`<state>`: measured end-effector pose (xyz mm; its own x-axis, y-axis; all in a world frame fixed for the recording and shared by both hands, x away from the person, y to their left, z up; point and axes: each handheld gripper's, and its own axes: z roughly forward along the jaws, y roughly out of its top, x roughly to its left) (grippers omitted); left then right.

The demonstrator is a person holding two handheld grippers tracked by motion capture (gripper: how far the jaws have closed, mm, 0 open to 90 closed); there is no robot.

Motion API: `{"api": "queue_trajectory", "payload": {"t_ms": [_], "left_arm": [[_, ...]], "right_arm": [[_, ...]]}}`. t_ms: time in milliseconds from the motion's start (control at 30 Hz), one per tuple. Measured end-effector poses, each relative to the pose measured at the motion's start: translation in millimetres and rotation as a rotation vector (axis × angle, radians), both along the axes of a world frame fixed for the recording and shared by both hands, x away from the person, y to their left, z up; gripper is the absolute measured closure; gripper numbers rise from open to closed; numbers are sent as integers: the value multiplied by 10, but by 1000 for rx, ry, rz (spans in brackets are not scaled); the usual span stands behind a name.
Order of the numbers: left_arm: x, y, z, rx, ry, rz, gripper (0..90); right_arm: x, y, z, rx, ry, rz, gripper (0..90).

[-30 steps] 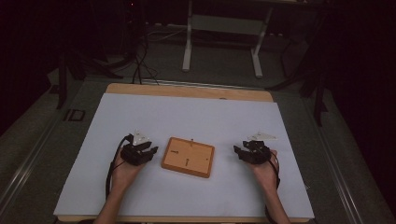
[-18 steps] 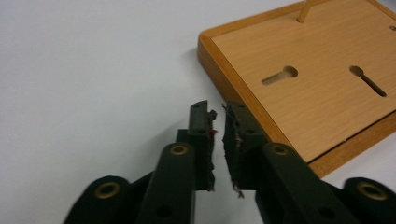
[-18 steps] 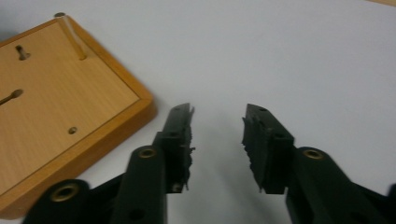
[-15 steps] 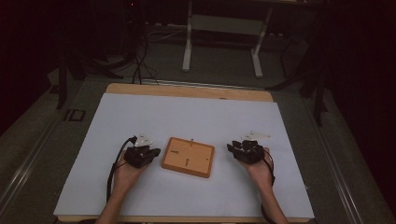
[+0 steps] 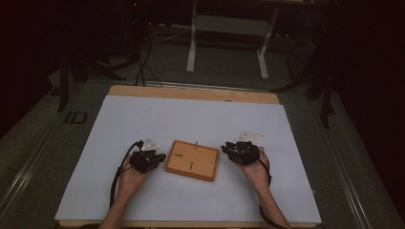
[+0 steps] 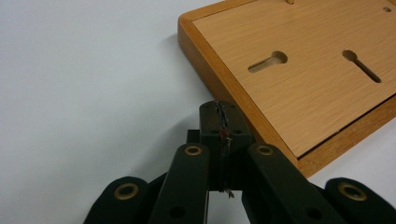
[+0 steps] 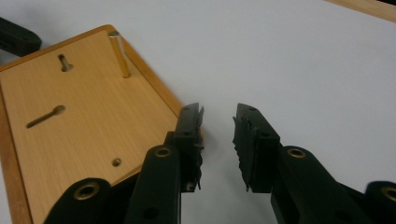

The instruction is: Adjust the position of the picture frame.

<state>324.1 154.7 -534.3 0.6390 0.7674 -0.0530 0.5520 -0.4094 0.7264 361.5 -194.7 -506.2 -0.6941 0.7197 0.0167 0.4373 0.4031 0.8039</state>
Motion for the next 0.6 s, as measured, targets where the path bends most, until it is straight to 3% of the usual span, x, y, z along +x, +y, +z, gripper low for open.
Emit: {"api": "queue_trajectory", "payload": {"t_ms": [600], "left_arm": [[4, -35, -25, 9, 6, -32, 897]], "right_arm": [[90, 373, -52, 24, 24, 88, 704]]}}
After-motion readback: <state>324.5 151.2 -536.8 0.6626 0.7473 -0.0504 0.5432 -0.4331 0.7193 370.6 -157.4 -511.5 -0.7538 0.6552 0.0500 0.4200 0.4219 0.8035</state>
